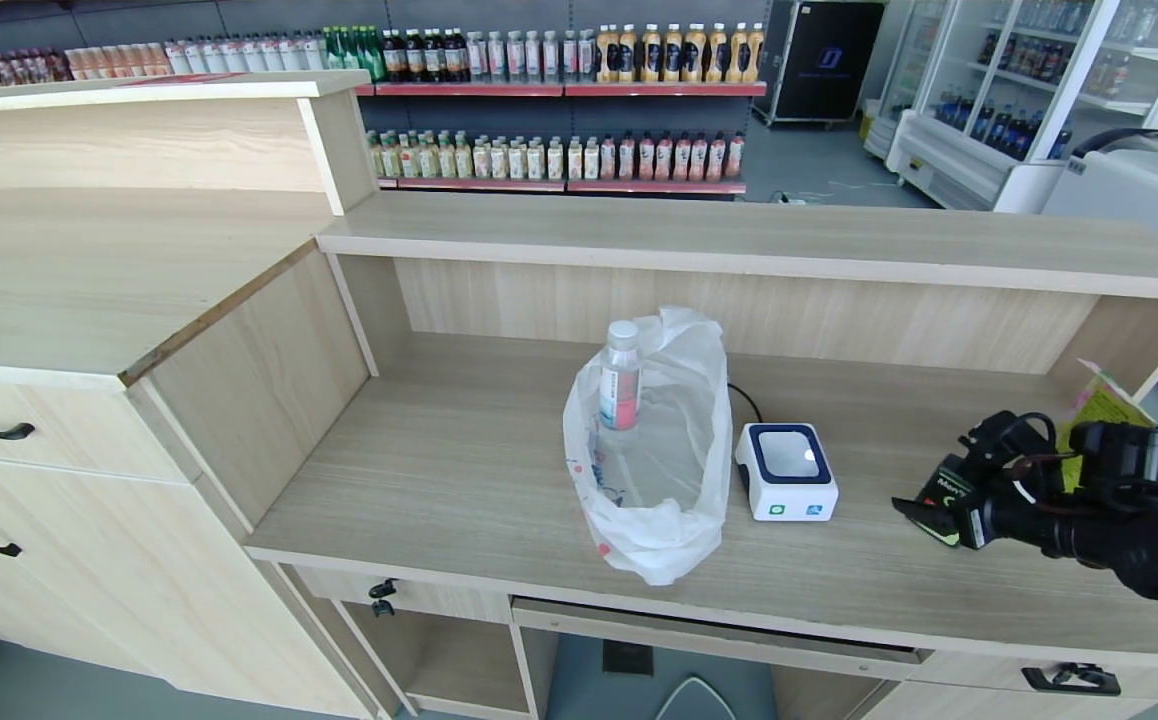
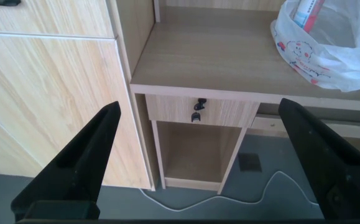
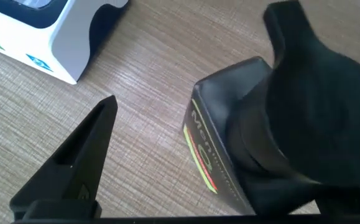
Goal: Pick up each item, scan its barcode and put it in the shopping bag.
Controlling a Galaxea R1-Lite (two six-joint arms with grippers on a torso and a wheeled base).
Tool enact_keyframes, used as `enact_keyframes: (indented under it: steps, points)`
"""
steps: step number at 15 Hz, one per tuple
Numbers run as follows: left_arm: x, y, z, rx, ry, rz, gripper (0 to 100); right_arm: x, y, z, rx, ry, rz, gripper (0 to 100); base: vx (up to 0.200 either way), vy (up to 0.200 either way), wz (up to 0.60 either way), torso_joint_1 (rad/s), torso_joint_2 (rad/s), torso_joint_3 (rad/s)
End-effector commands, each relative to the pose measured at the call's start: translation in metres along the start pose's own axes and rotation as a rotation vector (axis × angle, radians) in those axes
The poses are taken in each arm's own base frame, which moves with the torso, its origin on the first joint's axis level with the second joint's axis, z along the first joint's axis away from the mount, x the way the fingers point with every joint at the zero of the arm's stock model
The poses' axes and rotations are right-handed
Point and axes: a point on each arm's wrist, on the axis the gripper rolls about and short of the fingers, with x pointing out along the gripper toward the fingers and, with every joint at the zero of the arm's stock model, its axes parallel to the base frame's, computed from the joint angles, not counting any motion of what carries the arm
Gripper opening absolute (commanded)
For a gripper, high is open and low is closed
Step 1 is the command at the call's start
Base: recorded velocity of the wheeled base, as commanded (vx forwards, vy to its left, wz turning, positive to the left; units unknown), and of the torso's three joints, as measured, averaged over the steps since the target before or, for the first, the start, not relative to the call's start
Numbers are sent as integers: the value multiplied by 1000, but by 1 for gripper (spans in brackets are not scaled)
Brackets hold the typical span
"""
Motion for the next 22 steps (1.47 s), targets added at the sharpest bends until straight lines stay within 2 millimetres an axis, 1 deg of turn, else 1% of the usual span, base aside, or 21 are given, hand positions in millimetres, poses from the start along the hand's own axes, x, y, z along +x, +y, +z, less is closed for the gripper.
enact_keyframes:
  steps: [1, 3, 6, 7, 8, 9, 10, 11, 12, 14, 15, 16, 17, 20, 22]
  points:
    - [0, 0, 0, 0, 1, 0, 100, 4, 6, -4, 1, 12, 22, 0, 0, 0, 0, 0, 0, 0]
    - [0, 0, 0, 0, 1, 0, 100, 4, 12, -11, -23, 30, 34, 0, 0, 0, 0, 0, 0, 0]
    - [0, 0, 0, 0, 1, 0, 100, 1, 16, -15, -65, 35, 38, 0, 0, 0, 0, 0, 0, 0]
    - [0, 0, 0, 0, 1, 0, 100, 0, 15, -12, -79, 19, 25, 0, 0, 0, 0, 0, 0, 0]
    - [0, 0, 0, 0, 1, 0, 100, -4, 12, -1, -106, -15, -1, 0, 0, 0, 0, 0, 0, 0]
    - [0, 0, 0, 0, 1, 0, 100, -16, 10, 18, -164, -65, -31, 0, 0, 0, 0, 0, 0, 0]
    - [0, 0, 0, 0, 1, 0, 100, -27, 10, 31, -209, -96, -52, 0, 0, 0, 0, 0, 0, 0]
    - [0, 0, 0, 0, 1, 0, 100, -64, 20, 64, -298, -170, -96, 0, 0, 0, 0, 0, 0, 0]
    - [0, 0, 0, 0, 1, 0, 100, -94, 38, 88, -360, -241, -112, 0, 0, 0, 0, 0, 0, 0]
    - [0, 0, 0, 0, 1, 0, 100, -140, 67, 117, -495, -369, -145, 0, 0, 0, 0, 0, 0, 0]
    - [0, 0, 0, 0, 1, 0, 100, -142, 70, 119, -508, -377, -144, 0, 0, 0, 0, 0, 0, 0]
    - [0, 0, 0, 0, 1, 0, 100, -163, 91, 133, -706, -428, -146, 0, 0, 0, 0, 0, 0, 0]
    - [0, 0, 0, 0, 1, 0, 100, -169, 101, 138, -853, -452, -141, 0, 0, 0, 0, 0, 0, 0]
    - [0, 0, 0, 0, 1, 0, 100, -179, 132, 153, -1310, -564, -178, 0, 0, 0, 0, 0, 0, 0]
    - [0, 0, 0, 0, 1, 0, 100, -183, 155, 163, -1625, -694, -221, 0, 0, 0, 0, 0, 0, 0]
